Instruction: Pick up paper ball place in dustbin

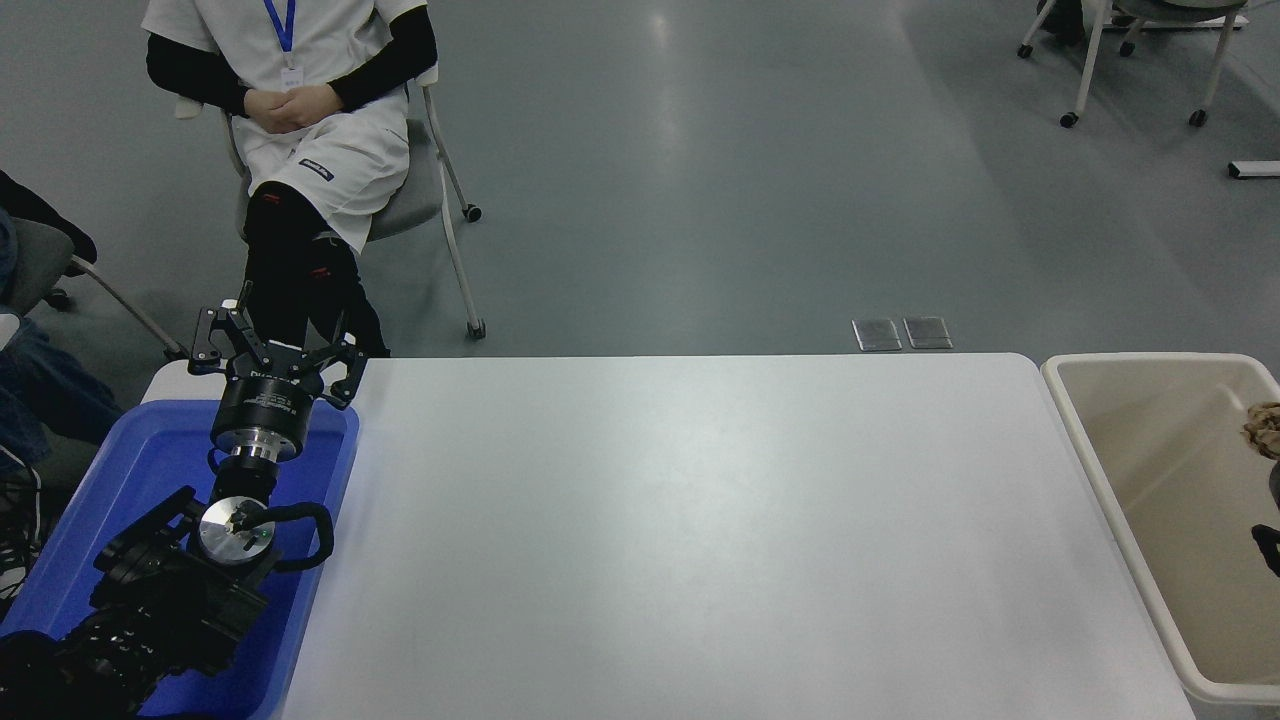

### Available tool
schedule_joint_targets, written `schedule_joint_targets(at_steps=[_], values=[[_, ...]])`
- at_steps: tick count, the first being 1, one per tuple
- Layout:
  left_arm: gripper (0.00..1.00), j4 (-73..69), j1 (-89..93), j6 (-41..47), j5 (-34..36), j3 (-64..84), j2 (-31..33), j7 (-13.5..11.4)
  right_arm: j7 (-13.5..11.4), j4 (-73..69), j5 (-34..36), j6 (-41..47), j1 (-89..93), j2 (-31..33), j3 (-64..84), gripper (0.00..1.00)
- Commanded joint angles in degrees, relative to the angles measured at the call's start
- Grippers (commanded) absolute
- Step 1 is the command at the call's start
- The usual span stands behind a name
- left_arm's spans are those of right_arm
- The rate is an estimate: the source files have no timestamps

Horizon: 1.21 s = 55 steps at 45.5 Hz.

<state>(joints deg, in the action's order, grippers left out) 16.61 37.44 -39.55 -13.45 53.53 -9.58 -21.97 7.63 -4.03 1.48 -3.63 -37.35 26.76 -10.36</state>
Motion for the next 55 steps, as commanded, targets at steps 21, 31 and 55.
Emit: schedule_joint_targets(at_steps=[21,31,55], values=[[0.99,0.00,0.00,0.00,0.00,0.00,0.00,0.00,0.28,0.60,-0.07,-1.11,4.83,0.22,0.17,0.59],[0.99,0.00,0.00,0.00,0.00,0.00,0.00,0.00,0.28,0.34,0.02,-6.48,4.74,0.05,0.17,0.94],[0.99,0.00,0.00,0.00,0.00,0.00,0.00,-0.08,0.28,-9.74,-1.65,-6.30,3.34,3.01,-0.27,1.00]])
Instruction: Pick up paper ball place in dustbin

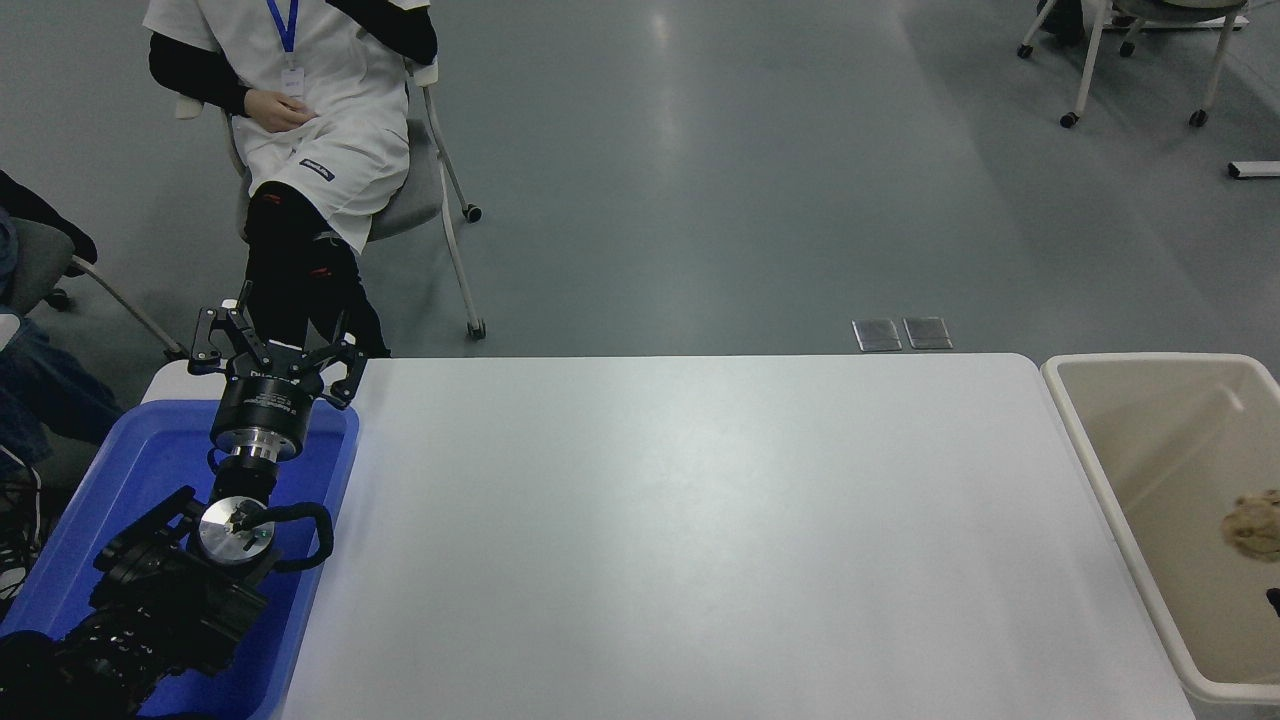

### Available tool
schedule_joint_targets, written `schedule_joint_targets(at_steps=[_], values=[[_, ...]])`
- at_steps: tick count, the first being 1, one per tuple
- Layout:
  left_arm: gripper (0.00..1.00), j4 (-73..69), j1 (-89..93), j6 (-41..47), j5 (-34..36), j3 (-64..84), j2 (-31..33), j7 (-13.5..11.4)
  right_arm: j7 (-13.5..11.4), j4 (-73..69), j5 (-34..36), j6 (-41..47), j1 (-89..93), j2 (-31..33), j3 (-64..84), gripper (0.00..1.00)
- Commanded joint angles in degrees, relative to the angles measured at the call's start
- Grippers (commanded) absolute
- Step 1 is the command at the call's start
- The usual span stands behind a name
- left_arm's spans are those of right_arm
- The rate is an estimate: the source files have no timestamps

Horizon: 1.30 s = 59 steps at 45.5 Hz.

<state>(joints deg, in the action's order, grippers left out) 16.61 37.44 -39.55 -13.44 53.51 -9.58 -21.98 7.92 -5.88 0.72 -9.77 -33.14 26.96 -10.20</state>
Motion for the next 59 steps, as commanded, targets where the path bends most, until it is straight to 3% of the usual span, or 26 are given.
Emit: schedule_joint_targets(at_steps=[1,7,23,42,45,51,59], values=[[0.99,0.00,0.00,0.00,0.00,0.02,0.09,0.00,-0.01,-9.57,-0.89,-0.17,-0.96,4.22,-0.61,1.00],[0.99,0.00,0.00,0.00,0.00,0.02,0.00,0.00,-0.01,-15.91,-0.89,-0.17,-2.98,9.16,-1.05,1.00],[0.99,0.00,0.00,0.00,0.00,0.02,0.00,0.00,0.17,-21.71,-0.89,0.10,-3.51,9.42,-12.38,1.00],[0.99,0.00,0.00,0.00,0.00,0.02,0.00,0.00,0.52,-33.40,-0.80,3.17,-2.72,8.99,-36.37,1.00],[0.99,0.00,0.00,0.00,0.00,0.02,0.00,0.00,1.66,-34.11,-0.19,6.15,-2.19,8.02,-38.49,1.00],[0.99,0.00,0.00,0.00,0.00,0.02,0.00,0.00,6.58,-34.02,0.25,12.13,-1.31,5.03,-39.63,1.00],[0.99,0.00,0.00,0.00,0.00,0.02,0.00,0.00,9.92,-33.41,1.04,18.20,0.44,0.29,-43.41,1.00]])
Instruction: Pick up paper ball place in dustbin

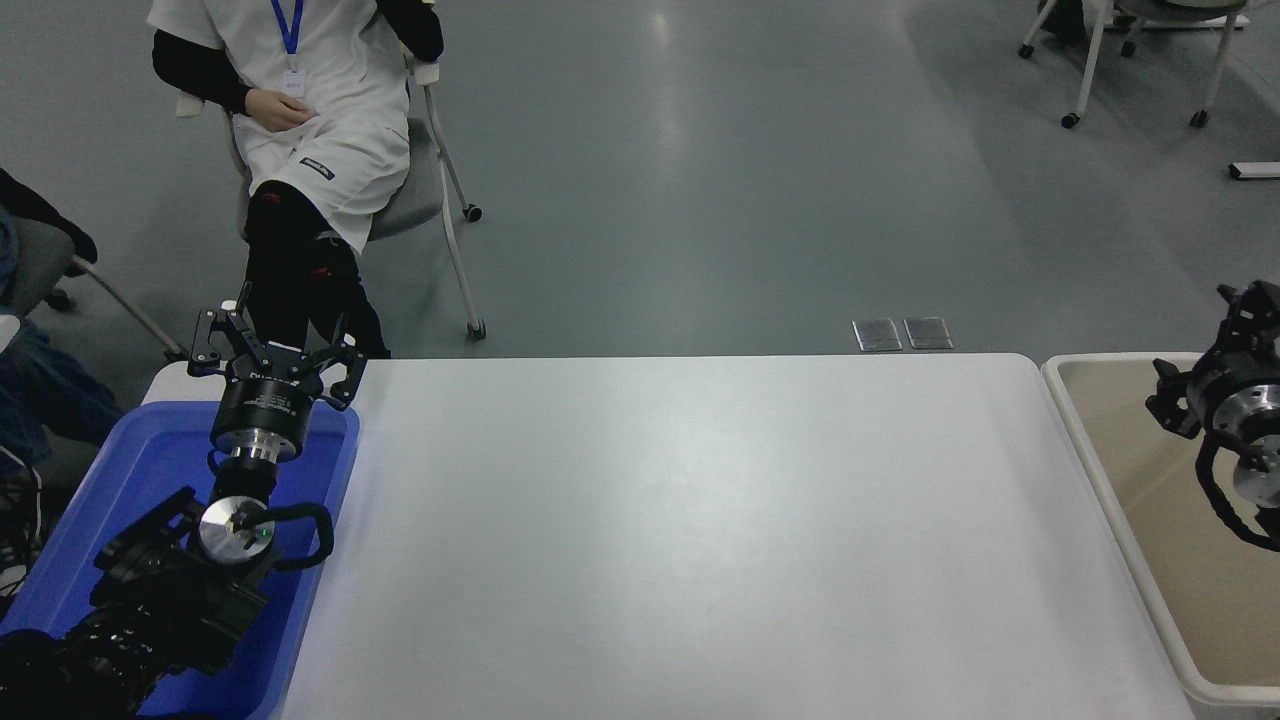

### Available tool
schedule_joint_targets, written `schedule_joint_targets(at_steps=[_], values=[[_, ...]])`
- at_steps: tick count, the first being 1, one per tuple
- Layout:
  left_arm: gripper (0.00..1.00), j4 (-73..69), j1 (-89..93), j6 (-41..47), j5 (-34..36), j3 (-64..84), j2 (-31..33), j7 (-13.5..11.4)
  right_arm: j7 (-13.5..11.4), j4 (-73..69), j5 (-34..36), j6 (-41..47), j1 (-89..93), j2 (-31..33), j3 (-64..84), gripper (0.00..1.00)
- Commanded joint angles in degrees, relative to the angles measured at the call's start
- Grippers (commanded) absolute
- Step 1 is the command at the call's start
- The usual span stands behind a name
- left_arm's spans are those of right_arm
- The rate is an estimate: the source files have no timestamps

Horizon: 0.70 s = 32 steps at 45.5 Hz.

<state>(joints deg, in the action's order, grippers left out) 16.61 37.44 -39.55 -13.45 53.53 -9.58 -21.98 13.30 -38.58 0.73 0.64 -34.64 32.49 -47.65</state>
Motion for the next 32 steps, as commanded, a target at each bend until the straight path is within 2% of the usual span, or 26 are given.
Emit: schedule_joint_targets(at_steps=[1,4,10,15,21,25,32], values=[[0.99,0.00,0.00,0.00,0.00,0.00,0.00,0.00,4.97,-0.54,1.47,8.23,2.29,-6.11,-6.66,1.00],[0.99,0.00,0.00,0.00,0.00,0.00,0.00,0.00,7.25,-0.10,1.47,8.85,3.00,-8.66,-7.55,1.00],[0.99,0.00,0.00,0.00,0.00,0.00,0.00,0.00,13.76,0.26,1.30,9.82,3.88,-10.86,-7.02,1.00],[0.99,0.00,0.00,0.00,0.00,0.00,0.00,0.00,16.05,0.26,0.24,10.96,4.14,-13.85,-6.58,1.00],[0.99,0.00,0.00,0.00,0.00,0.00,0.00,0.00,19.47,0.08,-5.11,11.14,4.76,-15.08,-5.45,1.00],[0.99,0.00,0.00,0.00,0.00,-0.09,0.00,0.00,20.01,0.25,-7.67,10.96,4.85,-16.40,-4.12,1.00],[0.99,0.00,0.00,0.00,0.00,-0.09,0.00,0.00,18.60,0.26,-7.49,10.17,5.11,-17.46,-1.58,1.00]])
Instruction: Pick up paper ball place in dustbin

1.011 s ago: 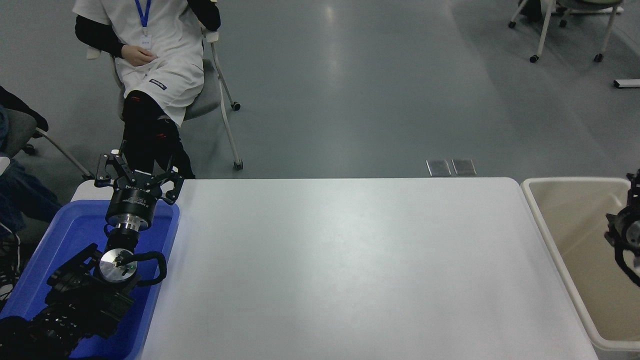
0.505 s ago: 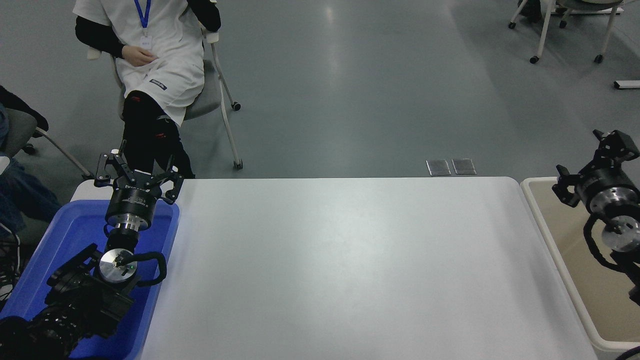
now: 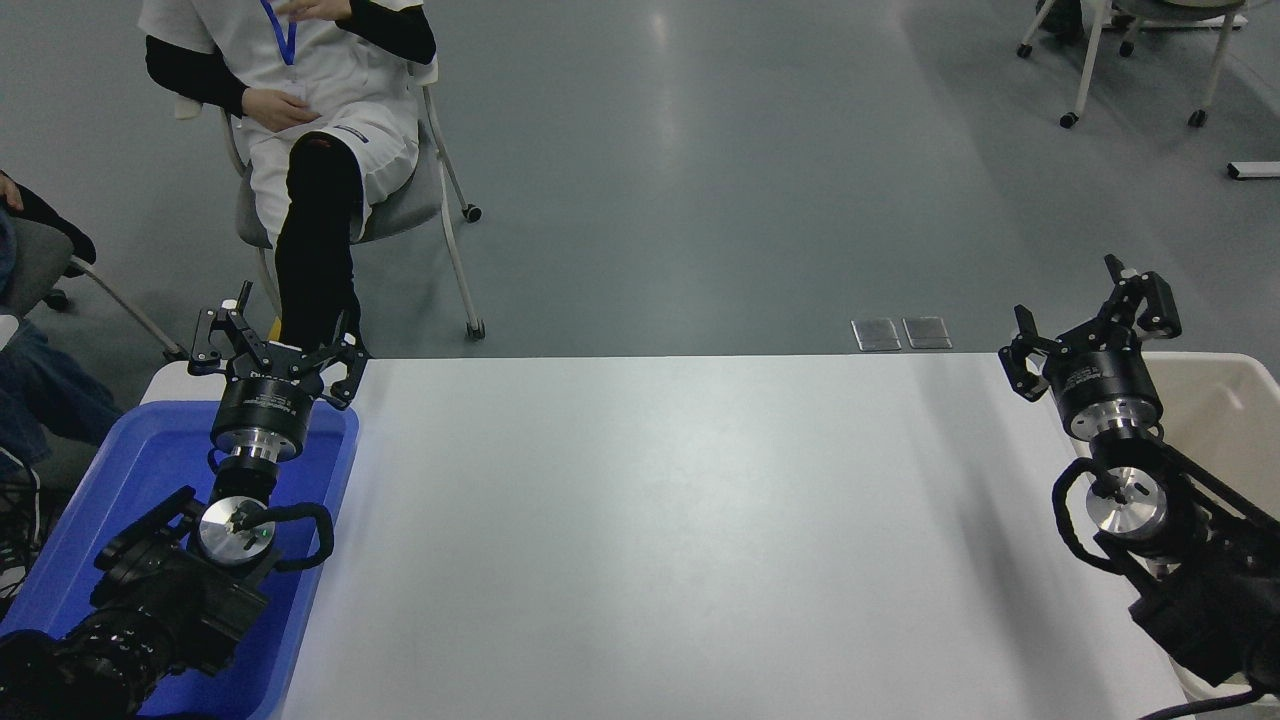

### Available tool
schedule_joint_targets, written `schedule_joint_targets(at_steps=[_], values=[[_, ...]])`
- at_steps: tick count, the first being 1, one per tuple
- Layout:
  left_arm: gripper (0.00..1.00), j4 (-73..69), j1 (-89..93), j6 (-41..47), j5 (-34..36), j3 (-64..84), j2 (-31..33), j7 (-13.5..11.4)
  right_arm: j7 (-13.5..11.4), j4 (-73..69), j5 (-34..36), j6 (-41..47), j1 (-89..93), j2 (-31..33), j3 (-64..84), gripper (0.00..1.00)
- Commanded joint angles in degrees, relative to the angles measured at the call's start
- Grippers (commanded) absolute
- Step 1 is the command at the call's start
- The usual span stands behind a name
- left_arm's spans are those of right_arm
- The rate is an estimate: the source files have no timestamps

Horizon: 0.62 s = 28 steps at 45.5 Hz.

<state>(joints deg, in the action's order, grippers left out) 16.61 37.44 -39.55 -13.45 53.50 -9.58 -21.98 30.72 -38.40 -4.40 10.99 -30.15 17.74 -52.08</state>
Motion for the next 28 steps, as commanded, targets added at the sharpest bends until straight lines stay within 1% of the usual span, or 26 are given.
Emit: schedule_joint_targets(at_steps=[1,9,28], values=[[0.99,0.00,0.00,-0.09,0.09,-0.06,0.00,0.01,1.19,0.17,-2.19,-0.26,0.71,-2.79,2.77,1.00],[0.99,0.00,0.00,-0.09,0.01,-0.06,0.00,0.01,1.71,0.08,-0.69,-0.71,0.80,-4.81,2.60,1.00],[0.99,0.00,0.00,0.00,0.01,-0.06,0.00,0.01,1.63,-0.44,-0.78,-0.44,0.71,-4.38,2.86,1.00]])
